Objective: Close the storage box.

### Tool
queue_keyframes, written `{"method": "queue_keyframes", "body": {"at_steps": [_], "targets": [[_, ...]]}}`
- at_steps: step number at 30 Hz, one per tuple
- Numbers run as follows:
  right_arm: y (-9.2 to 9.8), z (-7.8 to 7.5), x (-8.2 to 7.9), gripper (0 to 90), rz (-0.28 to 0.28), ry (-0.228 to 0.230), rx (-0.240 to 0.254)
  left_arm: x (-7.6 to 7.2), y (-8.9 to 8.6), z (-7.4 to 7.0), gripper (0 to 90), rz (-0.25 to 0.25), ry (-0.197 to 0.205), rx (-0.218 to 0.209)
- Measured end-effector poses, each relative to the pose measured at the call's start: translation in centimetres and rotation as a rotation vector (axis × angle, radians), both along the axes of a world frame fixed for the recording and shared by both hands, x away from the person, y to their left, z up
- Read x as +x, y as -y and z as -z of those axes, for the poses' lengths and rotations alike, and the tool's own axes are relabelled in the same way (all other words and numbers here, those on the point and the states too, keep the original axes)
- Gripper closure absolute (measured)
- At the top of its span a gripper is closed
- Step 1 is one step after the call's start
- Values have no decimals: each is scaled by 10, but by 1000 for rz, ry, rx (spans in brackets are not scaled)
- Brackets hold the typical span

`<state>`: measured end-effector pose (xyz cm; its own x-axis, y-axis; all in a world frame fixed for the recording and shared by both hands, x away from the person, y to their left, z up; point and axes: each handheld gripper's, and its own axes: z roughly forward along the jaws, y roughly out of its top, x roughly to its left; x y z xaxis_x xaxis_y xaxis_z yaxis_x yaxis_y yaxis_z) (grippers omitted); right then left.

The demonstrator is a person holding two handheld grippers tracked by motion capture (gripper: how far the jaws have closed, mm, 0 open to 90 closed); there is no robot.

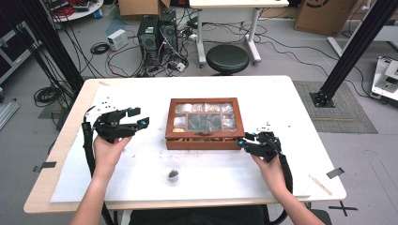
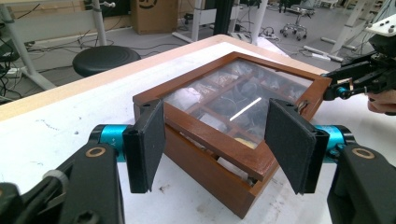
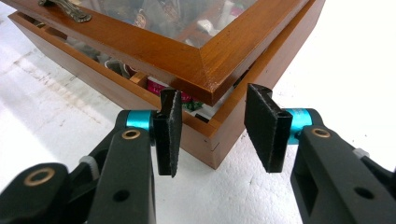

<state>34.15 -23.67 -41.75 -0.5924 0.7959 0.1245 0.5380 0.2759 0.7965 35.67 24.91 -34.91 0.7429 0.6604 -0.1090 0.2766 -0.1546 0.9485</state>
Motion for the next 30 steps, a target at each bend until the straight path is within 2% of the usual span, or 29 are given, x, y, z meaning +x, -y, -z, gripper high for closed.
{"method": "queue_keyframes", "body": {"at_steps": [12,18,27,30], "targets": [[1,4,-1,578,-12,-32,-17,5,5,1,382,9,0,20],[0,7,-2,546,-22,-55,-32,7,7,1,382,13,0,16],[5,1,-5,498,-17,-25,-11,8,6,1,382,3,4,9],[10,-7,-6,454,-10,25,8,7,4,0,382,-6,9,9]]}}
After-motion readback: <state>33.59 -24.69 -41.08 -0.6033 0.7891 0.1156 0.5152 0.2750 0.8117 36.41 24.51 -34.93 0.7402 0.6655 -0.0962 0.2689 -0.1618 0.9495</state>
